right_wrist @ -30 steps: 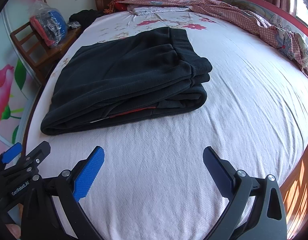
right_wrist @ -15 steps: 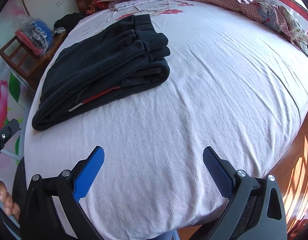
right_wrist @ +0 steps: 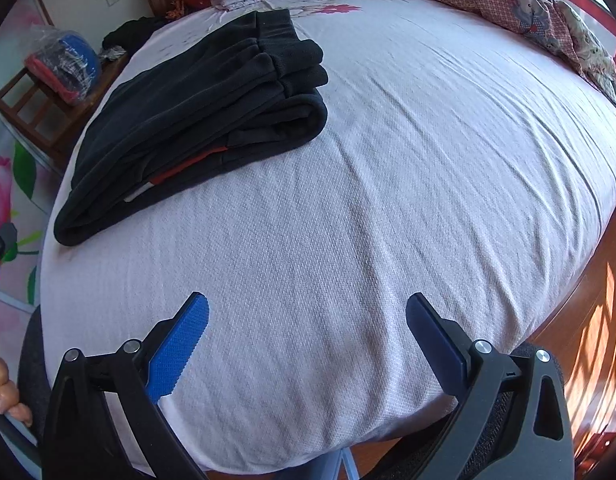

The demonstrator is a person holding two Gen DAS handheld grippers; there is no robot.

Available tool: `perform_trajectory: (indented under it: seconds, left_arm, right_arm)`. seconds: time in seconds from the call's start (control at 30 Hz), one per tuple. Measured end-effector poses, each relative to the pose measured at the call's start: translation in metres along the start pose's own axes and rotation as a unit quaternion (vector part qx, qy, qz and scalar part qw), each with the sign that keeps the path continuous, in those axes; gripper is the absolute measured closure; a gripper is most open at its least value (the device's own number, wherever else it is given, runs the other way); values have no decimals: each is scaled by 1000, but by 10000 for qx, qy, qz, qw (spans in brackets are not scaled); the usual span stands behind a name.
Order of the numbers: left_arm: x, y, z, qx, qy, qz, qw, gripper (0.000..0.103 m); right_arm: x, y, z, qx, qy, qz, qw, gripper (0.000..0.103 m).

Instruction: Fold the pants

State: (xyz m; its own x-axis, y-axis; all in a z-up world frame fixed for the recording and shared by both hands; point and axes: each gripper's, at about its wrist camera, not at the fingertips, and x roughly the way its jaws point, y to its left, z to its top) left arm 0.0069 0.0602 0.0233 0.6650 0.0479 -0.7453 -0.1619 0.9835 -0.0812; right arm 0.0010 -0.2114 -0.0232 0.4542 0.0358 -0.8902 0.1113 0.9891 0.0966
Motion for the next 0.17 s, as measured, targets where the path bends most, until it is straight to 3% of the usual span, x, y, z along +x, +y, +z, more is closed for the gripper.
perform_trajectory:
  seconds: [0.1, 0.17]
  left_arm:
    - [16, 0, -6, -208, 504, -676, 9962, 2]
    - [23, -2, -15, -419, 645, -590, 9953, 2]
  right_arm:
    - [2, -6, 3, 139, -18, -30, 9999, 5]
    - [3, -8, 3, 179, -21, -79, 9998, 5]
